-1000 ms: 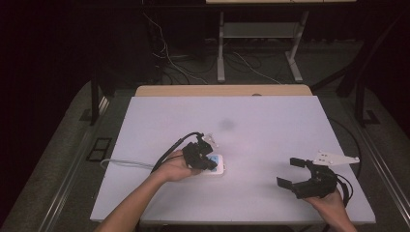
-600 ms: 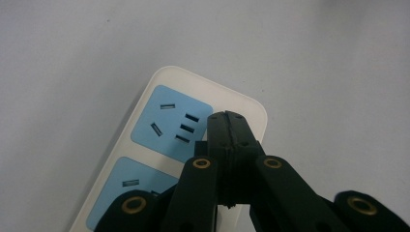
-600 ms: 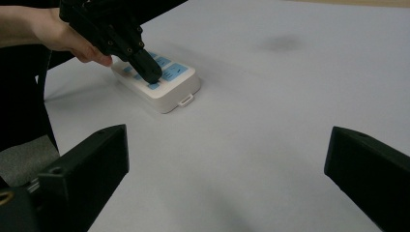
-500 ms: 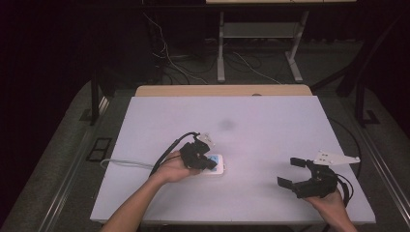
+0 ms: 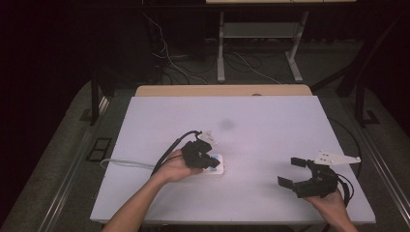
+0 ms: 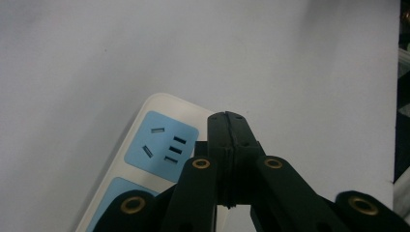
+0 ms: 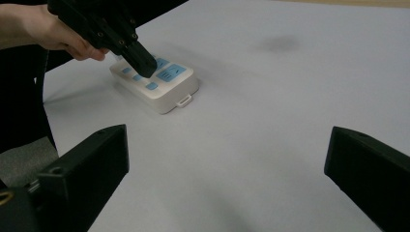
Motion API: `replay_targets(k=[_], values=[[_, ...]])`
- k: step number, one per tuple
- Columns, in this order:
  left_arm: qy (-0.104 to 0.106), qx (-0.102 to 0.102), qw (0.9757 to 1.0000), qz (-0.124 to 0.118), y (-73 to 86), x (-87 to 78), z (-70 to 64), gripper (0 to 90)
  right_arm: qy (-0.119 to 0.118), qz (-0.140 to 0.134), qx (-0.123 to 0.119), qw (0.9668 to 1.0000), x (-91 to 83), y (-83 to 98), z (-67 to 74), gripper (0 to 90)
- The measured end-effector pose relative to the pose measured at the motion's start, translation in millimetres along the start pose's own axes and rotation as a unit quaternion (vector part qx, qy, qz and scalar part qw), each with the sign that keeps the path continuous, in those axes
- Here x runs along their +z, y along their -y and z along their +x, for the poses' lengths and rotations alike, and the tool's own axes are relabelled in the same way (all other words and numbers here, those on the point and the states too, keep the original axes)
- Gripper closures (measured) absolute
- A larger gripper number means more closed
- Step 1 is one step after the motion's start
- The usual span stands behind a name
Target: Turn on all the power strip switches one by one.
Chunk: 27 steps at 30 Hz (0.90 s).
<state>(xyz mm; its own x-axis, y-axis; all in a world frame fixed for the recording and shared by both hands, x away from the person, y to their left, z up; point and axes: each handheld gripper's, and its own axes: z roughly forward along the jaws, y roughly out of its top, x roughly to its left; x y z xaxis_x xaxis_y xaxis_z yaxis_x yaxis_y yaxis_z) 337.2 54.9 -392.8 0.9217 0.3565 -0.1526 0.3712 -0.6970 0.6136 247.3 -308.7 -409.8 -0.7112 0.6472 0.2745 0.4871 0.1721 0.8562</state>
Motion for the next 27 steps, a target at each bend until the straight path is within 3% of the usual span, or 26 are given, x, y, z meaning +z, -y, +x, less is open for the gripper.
replay_targets(k=[8, 18, 22, 27], values=[[-0.014, -0.013, 0.9993, -0.032, 1.4, -19.6, 1.2, 71.5, 0.0, 0.0, 0.0, 1.0, -0.1, 0.0, 0.1, 1.8], [-0.023, -0.041, 0.9961, -0.076, 9.0, -46.5, 2.3, 19.4, 0.0, 0.0, 0.002, 1.0, 0.5, 0.1, 0.5, 1.8], [-0.043, -0.046, 0.9947, -0.082, 14.0, -54.0, -1.5, 2.5, -0.002, 0.001, 0.002, 1.0, 1.0, 0.4, 0.6, 1.7], [-0.058, -0.054, 0.9931, -0.086, 26.5, -61.4, -4.1, 0.0, -0.004, 0.002, 0.002, 1.0, 1.5, 0.4, 1.6, 1.8]])
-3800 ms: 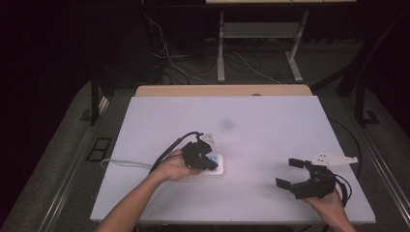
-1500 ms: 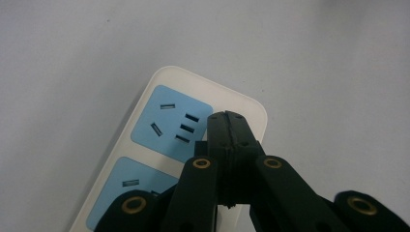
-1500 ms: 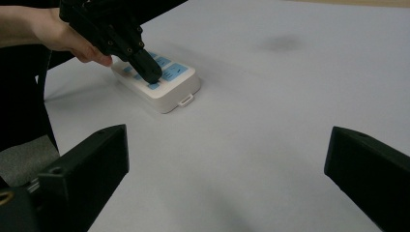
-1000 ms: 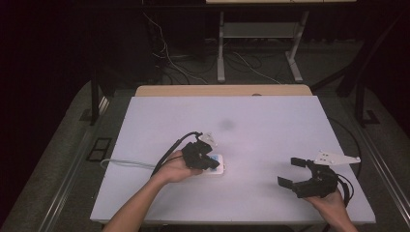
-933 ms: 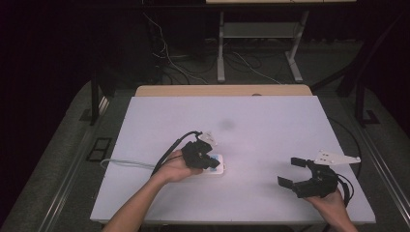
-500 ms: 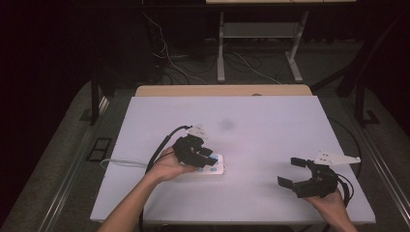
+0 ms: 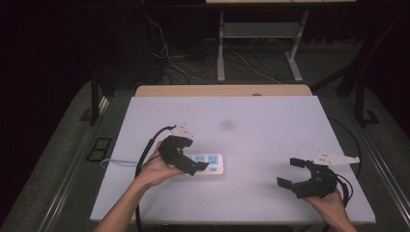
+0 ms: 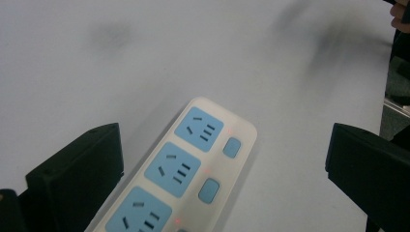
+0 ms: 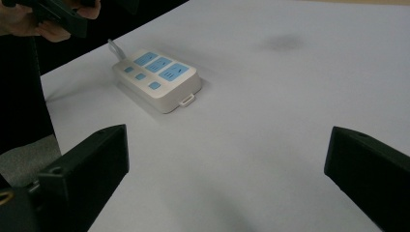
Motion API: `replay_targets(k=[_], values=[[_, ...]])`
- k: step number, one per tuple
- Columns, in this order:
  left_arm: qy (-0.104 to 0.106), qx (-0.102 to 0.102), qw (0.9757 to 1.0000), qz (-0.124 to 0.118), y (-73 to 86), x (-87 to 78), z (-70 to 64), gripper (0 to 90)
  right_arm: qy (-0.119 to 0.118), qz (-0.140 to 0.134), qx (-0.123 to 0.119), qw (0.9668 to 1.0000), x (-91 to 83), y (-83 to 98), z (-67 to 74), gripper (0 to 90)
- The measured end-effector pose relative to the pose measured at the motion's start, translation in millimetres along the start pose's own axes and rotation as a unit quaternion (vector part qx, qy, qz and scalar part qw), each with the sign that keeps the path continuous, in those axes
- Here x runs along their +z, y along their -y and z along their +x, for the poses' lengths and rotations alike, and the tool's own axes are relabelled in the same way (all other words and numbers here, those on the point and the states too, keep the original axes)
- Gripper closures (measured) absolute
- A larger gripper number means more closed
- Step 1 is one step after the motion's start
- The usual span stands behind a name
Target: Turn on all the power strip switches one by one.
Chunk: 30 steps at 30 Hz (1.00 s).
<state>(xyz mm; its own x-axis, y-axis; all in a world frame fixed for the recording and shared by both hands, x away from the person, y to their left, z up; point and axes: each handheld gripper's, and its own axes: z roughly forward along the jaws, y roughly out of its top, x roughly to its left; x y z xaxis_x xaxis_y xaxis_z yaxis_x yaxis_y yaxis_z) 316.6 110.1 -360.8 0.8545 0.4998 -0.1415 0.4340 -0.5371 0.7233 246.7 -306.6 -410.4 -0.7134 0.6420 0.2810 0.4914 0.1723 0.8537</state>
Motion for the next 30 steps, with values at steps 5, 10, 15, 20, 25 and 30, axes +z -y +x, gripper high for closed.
replay_targets(k=[5, 10, 15, 20, 25, 30], values=[[-0.012, -0.015, 0.9996, -0.019, 14.9, -11.7, 1.8, 0.0, -0.001, 0.0, 0.0, 1.0, 0.1, 0.0, 0.2, 1.7], [-0.025, -0.031, 0.9985, -0.038, 31.5, -21.3, 3.2, 0.0, -0.001, 0.001, 0.001, 1.0, 0.5, 0.1, 0.2, 1.7], [-0.033, -0.048, 0.9966, -0.058, 47.7, -26.3, 2.8, 0.0, -0.001, 0.004, -0.001, 1.0, 1.5, 0.3, 0.7, 1.7], [-0.042, -0.058, 0.9942, -0.08, 63.6, -28.1, -1.3, 0.0, -0.002, 0.004, 0.0, 1.0, 1.9, 0.5, 1.3, 1.7], [-0.045, -0.072, 0.9907, -0.106, 80.5, -27.2, -7.5, 0.0, -0.003, 0.006, 0.0, 1.0, 1.8, 1.1, 1.7, 1.7], [-0.055, -0.086, 0.9859, -0.133, 95.1, -26.9, -10.2, 0.0, -0.004, 0.008, -0.001, 1.0, 1.8, 1.6, 2.5, 1.7]])
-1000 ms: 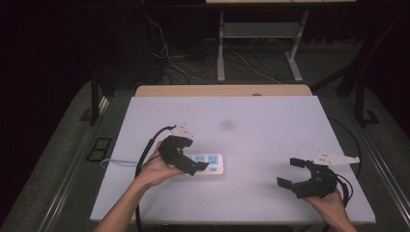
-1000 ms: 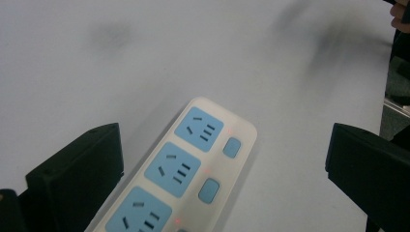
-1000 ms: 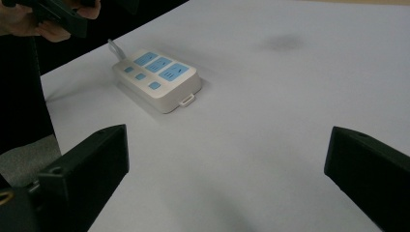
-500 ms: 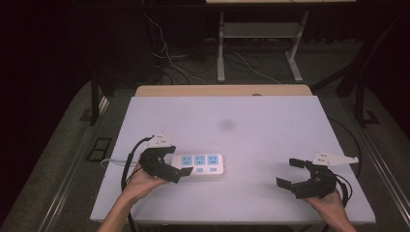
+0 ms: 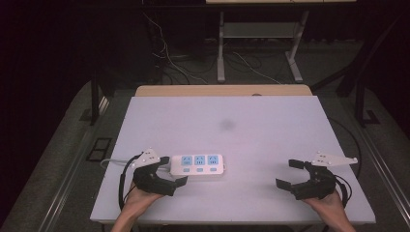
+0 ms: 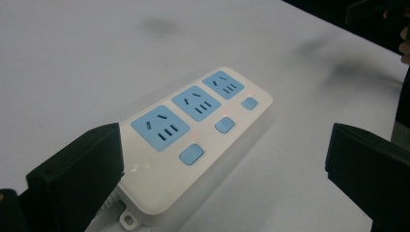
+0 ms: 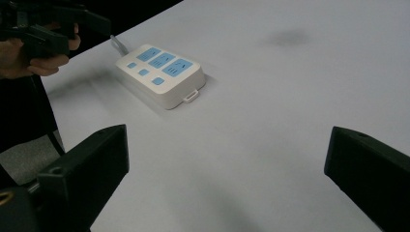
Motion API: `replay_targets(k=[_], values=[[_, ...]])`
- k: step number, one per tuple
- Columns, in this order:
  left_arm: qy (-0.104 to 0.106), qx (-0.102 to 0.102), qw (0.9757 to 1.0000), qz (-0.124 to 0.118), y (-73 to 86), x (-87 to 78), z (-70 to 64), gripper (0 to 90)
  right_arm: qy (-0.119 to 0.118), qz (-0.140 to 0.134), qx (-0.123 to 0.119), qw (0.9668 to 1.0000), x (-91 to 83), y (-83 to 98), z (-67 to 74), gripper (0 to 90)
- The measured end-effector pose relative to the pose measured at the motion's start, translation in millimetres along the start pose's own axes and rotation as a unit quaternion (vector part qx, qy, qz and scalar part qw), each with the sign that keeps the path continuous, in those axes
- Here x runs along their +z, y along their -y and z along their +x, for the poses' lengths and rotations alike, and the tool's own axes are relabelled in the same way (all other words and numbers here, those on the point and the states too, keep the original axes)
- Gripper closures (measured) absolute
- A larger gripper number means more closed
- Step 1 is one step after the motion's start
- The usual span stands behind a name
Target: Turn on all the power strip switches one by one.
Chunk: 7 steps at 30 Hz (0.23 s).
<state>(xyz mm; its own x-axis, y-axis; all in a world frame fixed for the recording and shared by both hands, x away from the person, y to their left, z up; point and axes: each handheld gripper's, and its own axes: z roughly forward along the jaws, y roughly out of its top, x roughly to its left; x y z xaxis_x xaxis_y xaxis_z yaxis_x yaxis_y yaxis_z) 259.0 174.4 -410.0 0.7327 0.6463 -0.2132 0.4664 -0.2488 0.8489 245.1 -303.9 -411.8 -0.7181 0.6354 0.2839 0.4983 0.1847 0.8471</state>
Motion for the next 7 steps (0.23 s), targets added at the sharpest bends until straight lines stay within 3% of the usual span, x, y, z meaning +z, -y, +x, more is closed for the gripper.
replay_targets(k=[7], values=[[-0.01, -0.01, 0.9998, -0.012, 7.7, -4.2, 3.9, 0.0, -0.001, 0.001, 0.003, 1.0, -1.4, 1.5, 1.5, 1.7]])
